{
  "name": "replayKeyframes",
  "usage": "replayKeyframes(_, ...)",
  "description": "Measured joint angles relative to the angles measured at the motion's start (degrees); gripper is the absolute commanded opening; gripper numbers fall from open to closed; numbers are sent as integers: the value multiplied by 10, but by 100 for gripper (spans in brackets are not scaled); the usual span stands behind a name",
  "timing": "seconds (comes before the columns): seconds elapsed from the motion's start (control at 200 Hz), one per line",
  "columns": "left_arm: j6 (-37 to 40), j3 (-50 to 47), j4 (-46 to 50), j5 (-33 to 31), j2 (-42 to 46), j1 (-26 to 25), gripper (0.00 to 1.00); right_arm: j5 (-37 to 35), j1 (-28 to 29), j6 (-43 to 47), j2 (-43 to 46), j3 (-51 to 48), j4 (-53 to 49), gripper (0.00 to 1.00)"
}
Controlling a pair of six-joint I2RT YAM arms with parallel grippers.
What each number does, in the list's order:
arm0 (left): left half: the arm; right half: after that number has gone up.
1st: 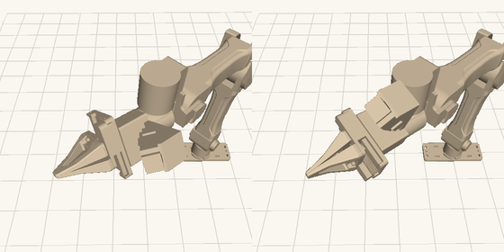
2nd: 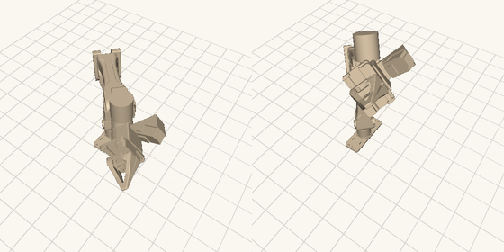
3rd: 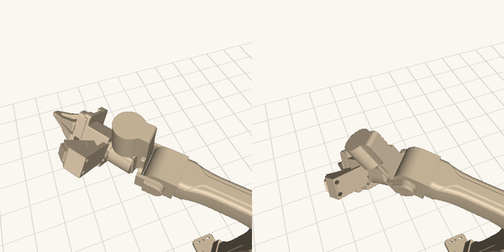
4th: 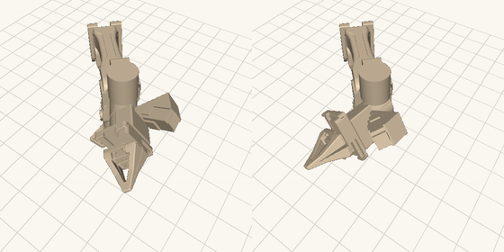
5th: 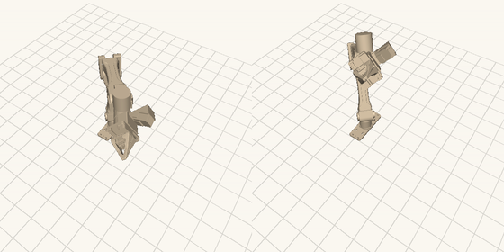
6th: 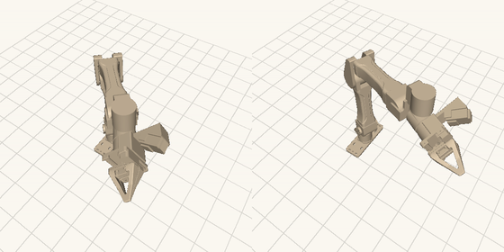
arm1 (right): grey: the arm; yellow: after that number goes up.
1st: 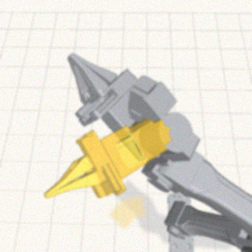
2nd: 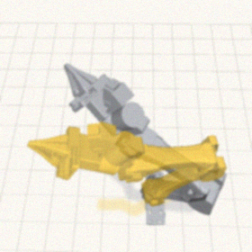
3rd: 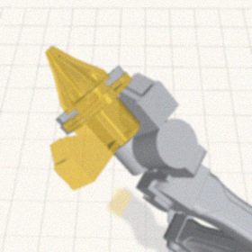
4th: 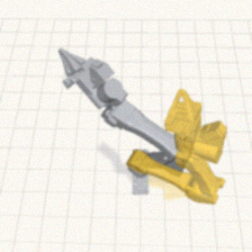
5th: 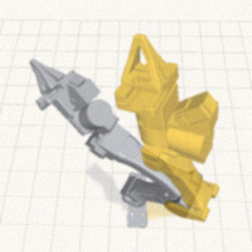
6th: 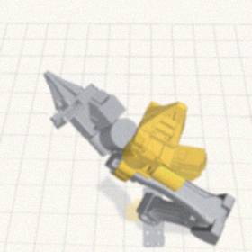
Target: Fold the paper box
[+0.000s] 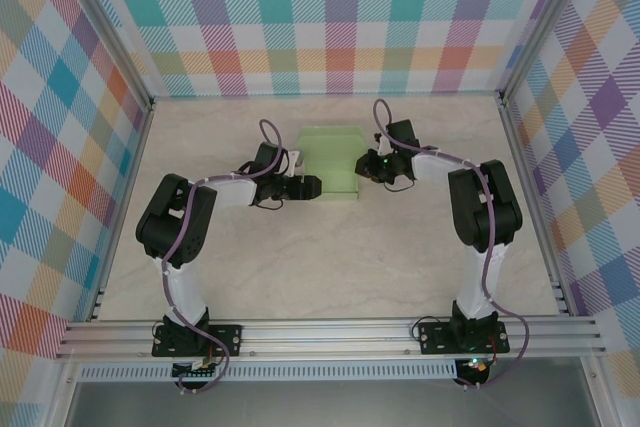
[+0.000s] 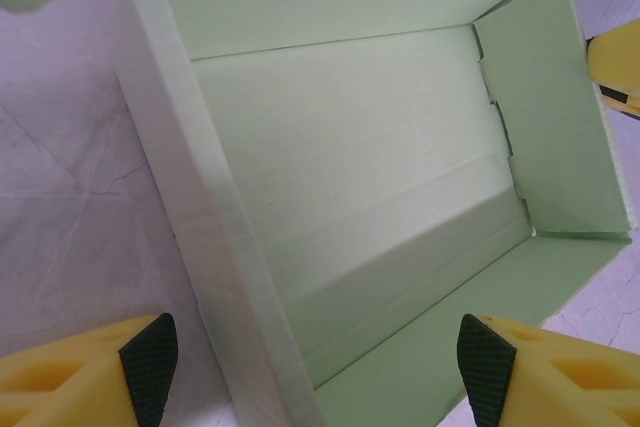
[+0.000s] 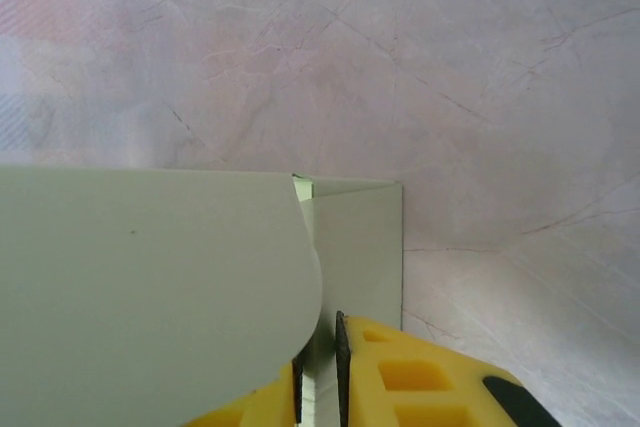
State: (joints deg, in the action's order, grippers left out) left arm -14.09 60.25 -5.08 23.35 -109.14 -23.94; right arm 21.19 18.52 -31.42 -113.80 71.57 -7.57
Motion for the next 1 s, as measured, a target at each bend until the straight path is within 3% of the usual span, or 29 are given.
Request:
replayKeyframes(0.345,0,0,2,-3,7,0,78,-63,7,17,23,-23,16,19)
replayKeyframes(0.8,4,-4,22,-23,122,-1,80,-60,3,18,48,-24,-36,41)
replayKeyframes(1.0,7,-21,46,-39,179,0,81,-51,3,23,96,-16,-56,42)
